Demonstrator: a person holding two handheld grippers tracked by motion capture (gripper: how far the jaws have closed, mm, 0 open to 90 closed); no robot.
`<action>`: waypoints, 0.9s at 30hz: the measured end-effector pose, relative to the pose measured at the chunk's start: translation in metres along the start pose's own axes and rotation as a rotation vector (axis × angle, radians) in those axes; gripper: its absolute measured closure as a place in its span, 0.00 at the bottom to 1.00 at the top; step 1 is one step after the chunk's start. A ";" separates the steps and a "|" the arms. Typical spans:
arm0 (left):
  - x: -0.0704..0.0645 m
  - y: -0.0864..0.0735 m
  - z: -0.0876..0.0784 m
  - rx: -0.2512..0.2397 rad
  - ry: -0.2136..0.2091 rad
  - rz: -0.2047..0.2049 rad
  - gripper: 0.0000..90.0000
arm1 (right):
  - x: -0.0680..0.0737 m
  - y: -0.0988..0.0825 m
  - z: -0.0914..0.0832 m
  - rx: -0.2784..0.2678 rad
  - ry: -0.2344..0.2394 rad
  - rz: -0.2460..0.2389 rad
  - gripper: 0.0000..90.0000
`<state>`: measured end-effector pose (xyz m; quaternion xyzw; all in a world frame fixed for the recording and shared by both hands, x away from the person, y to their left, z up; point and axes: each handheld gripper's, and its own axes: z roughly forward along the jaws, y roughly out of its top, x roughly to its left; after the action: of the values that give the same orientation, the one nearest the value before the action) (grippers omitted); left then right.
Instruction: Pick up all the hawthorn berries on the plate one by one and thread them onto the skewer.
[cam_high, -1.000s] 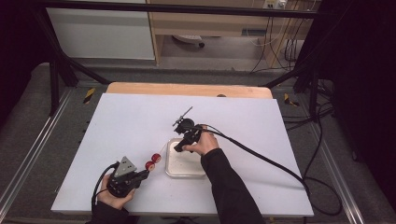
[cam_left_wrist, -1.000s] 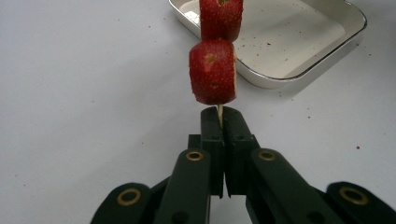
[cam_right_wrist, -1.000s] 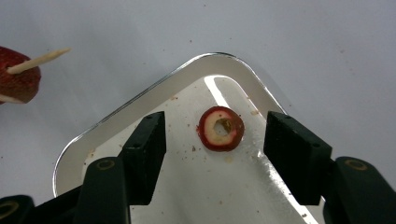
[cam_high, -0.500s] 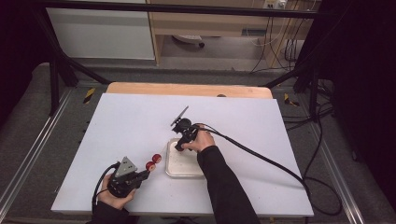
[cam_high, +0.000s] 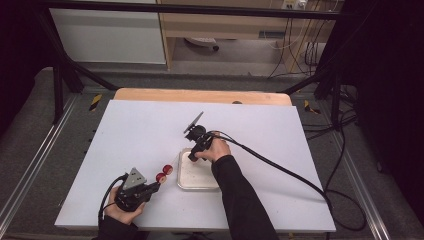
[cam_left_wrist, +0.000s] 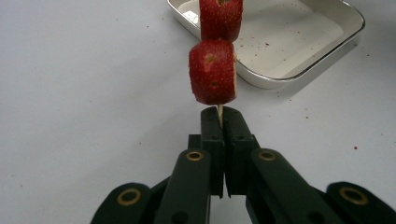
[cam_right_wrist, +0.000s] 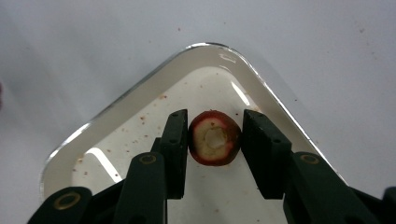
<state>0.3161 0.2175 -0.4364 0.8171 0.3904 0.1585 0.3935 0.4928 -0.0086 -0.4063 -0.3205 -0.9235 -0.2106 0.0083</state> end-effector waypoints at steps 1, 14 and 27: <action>0.000 0.000 0.000 -0.001 0.001 0.002 0.98 | 0.001 0.000 -0.003 -0.010 0.005 0.009 0.69; -0.004 0.001 0.000 -0.006 0.006 0.007 0.98 | 0.020 -0.025 -0.038 -0.141 0.047 0.058 0.69; -0.006 0.003 0.000 -0.009 -0.002 0.010 0.98 | 0.016 -0.067 -0.053 -0.389 0.130 0.164 0.70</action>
<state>0.3141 0.2120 -0.4334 0.8175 0.3850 0.1613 0.3967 0.4337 -0.0668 -0.3815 -0.3757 -0.8339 -0.4037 0.0229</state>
